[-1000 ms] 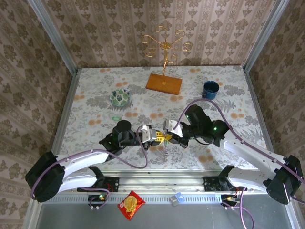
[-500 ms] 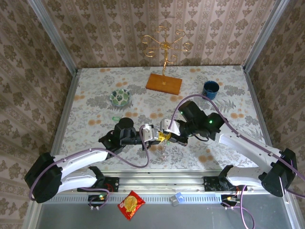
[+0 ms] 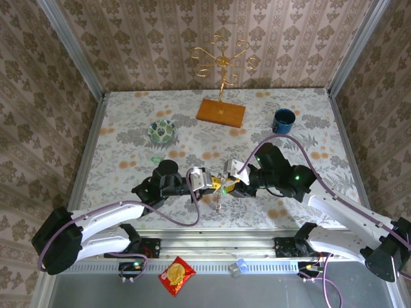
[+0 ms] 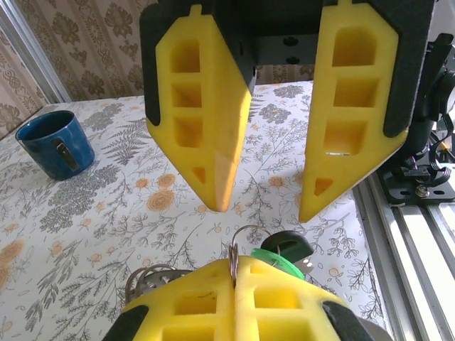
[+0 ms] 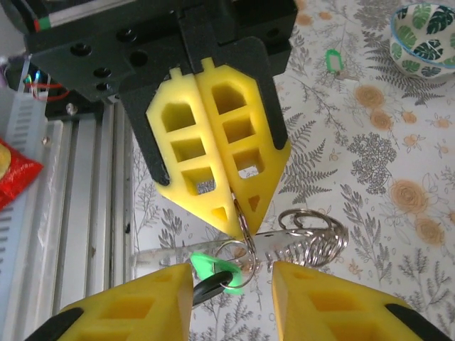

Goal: Put the keys on the keyring

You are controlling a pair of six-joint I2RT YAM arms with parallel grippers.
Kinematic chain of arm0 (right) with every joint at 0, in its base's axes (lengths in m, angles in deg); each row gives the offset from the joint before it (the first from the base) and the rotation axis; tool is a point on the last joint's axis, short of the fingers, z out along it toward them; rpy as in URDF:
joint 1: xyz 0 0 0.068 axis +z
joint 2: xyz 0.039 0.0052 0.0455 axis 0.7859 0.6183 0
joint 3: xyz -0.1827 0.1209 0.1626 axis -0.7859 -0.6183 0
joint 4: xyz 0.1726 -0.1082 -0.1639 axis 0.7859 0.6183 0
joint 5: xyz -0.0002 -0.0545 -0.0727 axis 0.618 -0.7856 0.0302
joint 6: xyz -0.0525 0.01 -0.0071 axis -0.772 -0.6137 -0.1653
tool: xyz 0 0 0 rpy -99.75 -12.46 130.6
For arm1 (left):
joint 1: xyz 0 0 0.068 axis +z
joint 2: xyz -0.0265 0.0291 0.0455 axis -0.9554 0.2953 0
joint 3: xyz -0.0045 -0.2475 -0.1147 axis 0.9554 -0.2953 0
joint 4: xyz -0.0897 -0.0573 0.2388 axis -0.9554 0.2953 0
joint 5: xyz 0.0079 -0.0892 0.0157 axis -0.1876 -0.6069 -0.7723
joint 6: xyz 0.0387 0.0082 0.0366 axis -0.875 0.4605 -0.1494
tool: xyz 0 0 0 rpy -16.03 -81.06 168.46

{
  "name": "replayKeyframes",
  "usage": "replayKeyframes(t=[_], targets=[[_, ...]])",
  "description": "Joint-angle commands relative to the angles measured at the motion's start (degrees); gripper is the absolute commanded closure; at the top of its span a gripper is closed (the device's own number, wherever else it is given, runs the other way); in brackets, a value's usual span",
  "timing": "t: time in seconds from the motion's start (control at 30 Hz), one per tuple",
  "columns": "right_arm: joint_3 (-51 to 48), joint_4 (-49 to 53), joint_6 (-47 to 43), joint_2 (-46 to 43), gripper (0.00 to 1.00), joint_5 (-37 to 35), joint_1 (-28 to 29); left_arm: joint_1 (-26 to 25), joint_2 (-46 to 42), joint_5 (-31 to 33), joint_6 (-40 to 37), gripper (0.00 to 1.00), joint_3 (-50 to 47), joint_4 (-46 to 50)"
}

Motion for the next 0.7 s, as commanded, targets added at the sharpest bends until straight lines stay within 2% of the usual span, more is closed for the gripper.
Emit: replayKeyframes(t=[0.0,0.37,0.57,0.67], targets=[[-2.46,-6.22,5.81,-0.81,0.65,1.43,-0.23,0.13,-1.46,-0.33,1.8,1.0,-0.64,-4.77],[-5.4,-6.51,9.99,-1.79,0.61,1.12,-0.19,0.05,-1.68,1.85,2.26,1.0,-1.25,-6.5],[-5.17,-7.83,10.41,-0.15,0.69,0.02,-0.1,0.1,-1.49,1.9,3.16,1.0,-1.6,-8.38],[-4.75,-8.66,10.28,0.47,0.78,-0.86,-0.14,0.11,-1.29,1.81,3.71,1.0,-1.87,-9.4]])
